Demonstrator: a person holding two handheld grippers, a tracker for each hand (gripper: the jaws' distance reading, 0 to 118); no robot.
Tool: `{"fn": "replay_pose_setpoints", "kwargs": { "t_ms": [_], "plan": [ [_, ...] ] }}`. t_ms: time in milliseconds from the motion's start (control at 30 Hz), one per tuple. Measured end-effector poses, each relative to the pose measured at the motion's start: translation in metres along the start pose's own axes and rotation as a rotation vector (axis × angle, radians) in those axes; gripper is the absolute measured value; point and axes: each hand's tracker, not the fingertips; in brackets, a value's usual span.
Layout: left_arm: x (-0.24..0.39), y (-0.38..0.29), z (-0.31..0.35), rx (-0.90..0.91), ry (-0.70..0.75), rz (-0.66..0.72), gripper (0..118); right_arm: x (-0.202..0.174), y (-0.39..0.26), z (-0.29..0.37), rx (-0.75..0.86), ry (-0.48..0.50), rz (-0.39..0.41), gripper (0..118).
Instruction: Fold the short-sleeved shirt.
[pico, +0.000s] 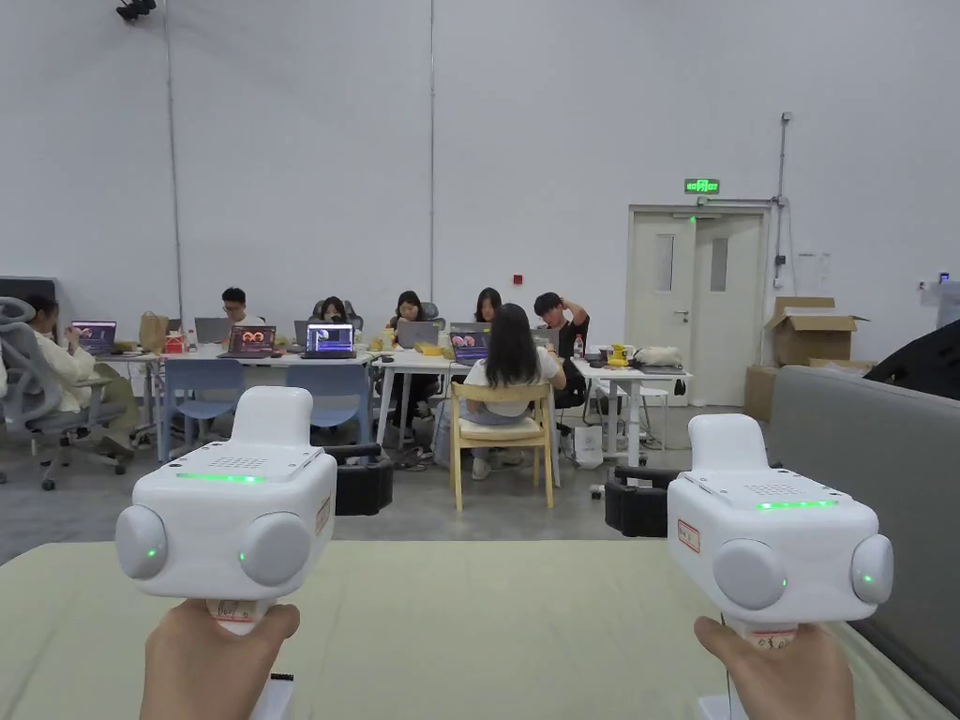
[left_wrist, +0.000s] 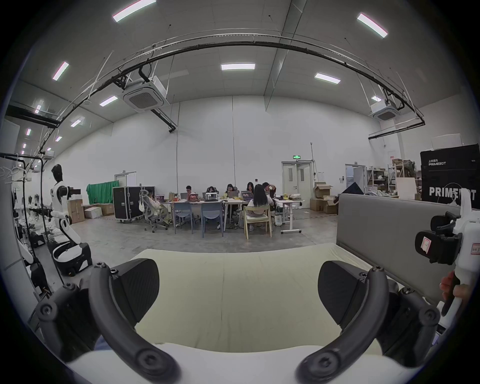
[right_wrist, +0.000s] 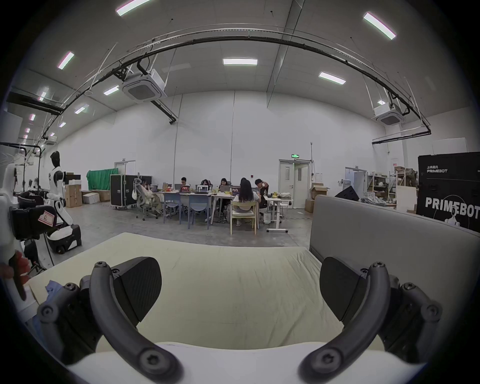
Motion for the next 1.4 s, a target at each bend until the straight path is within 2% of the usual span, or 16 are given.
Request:
{"fn": "replay_pose_setpoints", "kwargs": {
  "t_ms": [300,333,367,400,433,467,500,533,633,767,900,967,1200,1300,1400],
  "plan": [
    [-0.006,0.009,0.006,0.027,-0.027,-0.008,118,0.009,0.004,0.002,0.013,0.009,-0.045,118],
    [-0.005,0.008,0.008,0.041,-0.046,-0.038,115,0.012,0.002,-0.002,0.017,0.015,-0.042,109],
    [-0.002,0.008,0.010,0.049,-0.048,-0.069,76,0.013,0.001,-0.005,0.024,0.017,-0.026,60],
    [0.003,0.007,0.007,0.036,-0.009,-0.102,13,0.011,0.000,-0.008,0.012,-0.041,0.013,5],
    [0.008,0.003,0.006,0.004,0.015,-0.123,0,0.007,-0.002,-0.008,-0.013,-0.149,0.033,3],
    [0.008,0.002,0.007,0.031,0.004,-0.082,0,0.009,-0.002,-0.004,0.002,-0.166,0.010,3],
    [0.006,0.002,0.007,0.010,-0.071,-0.040,0,0.018,-0.001,0.001,-0.005,-0.030,-0.028,3],
    [0.007,0.002,0.006,-0.003,-0.080,-0.027,0,0.022,-0.001,0.003,-0.026,0.005,-0.042,3],
    [0.016,-0.003,0.005,0.019,-0.027,-0.084,0,0.025,-0.006,0.006,-0.027,0.007,-0.029,3],
    [0.009,-0.006,0.002,-0.004,-0.044,-0.050,0,0.017,-0.008,0.004,-0.025,0.035,-0.009,3],
    [-0.029,-0.014,0.016,-0.034,0.026,-0.037,0,-0.017,-0.009,-0.004,-0.031,0.139,-0.051,3],
    [-0.062,-0.020,0.032,-0.053,0.110,-0.047,0,-0.050,-0.008,-0.008,-0.033,0.196,-0.033,3],
    [-0.209,-0.037,0.130,-0.130,0.455,-0.055,0,-0.236,-0.021,-0.018,-0.068,0.537,-0.057,3],
    [-0.252,-0.047,0.169,-0.170,0.550,-0.054,0,-0.312,-0.026,-0.008,-0.092,0.659,-0.063,3],
    [-0.278,-0.057,0.195,-0.196,0.597,-0.037,0,-0.358,-0.029,0.000,-0.113,0.730,-0.070,3]
  ]
}}
